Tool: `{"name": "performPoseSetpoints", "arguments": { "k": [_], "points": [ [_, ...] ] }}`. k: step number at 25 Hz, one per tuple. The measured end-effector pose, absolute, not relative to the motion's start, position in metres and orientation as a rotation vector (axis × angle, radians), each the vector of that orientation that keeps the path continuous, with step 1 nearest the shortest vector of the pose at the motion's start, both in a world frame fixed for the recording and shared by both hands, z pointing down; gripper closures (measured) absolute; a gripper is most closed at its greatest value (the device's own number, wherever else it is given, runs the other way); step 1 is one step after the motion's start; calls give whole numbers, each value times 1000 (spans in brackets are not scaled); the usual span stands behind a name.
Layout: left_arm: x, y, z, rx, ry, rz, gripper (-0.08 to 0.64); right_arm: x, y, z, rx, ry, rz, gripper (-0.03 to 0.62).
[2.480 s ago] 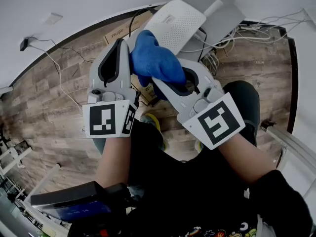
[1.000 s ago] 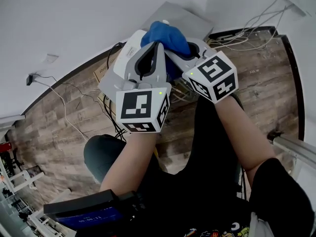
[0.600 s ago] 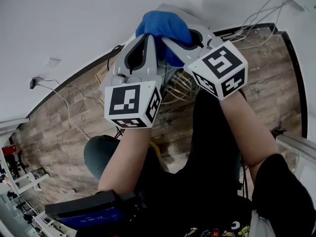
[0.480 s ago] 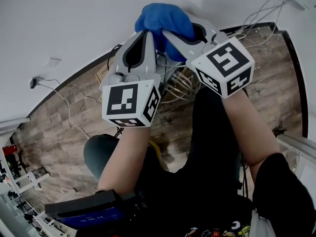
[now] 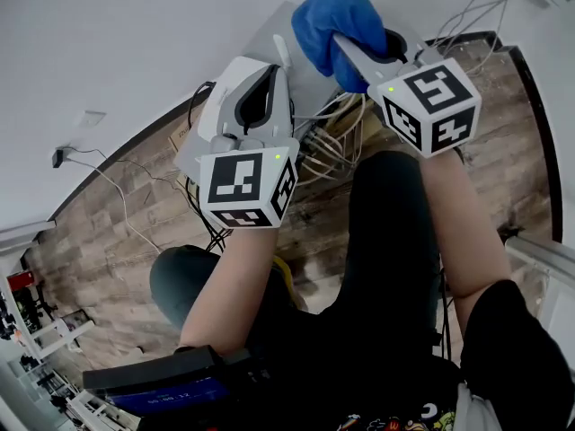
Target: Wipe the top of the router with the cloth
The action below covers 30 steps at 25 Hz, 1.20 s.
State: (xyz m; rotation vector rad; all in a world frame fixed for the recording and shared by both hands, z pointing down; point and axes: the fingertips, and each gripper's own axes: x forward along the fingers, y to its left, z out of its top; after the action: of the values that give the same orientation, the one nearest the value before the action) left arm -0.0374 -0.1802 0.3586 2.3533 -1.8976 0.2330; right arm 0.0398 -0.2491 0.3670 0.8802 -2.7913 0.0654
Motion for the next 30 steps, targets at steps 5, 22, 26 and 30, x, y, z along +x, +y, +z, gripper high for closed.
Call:
{"name": "performPoseSetpoints", "arguments": {
  "k": [5,22,26,30],
  "points": [
    [-29,-181,374,2340,-1857,254,558,31,-244,412,819,-2726,105,483],
    [-38,-179,379,2334,-1822,248,558,-20,-224,405,679,-2761,48,483],
    [-40,-179,374,2343,-1822,222,558,-20,-221,390,685,-2775,22,483],
    [-43,-179,369,2352,-1822,200,558,-20,-221,375,715,-2800,5,485]
  ]
}}
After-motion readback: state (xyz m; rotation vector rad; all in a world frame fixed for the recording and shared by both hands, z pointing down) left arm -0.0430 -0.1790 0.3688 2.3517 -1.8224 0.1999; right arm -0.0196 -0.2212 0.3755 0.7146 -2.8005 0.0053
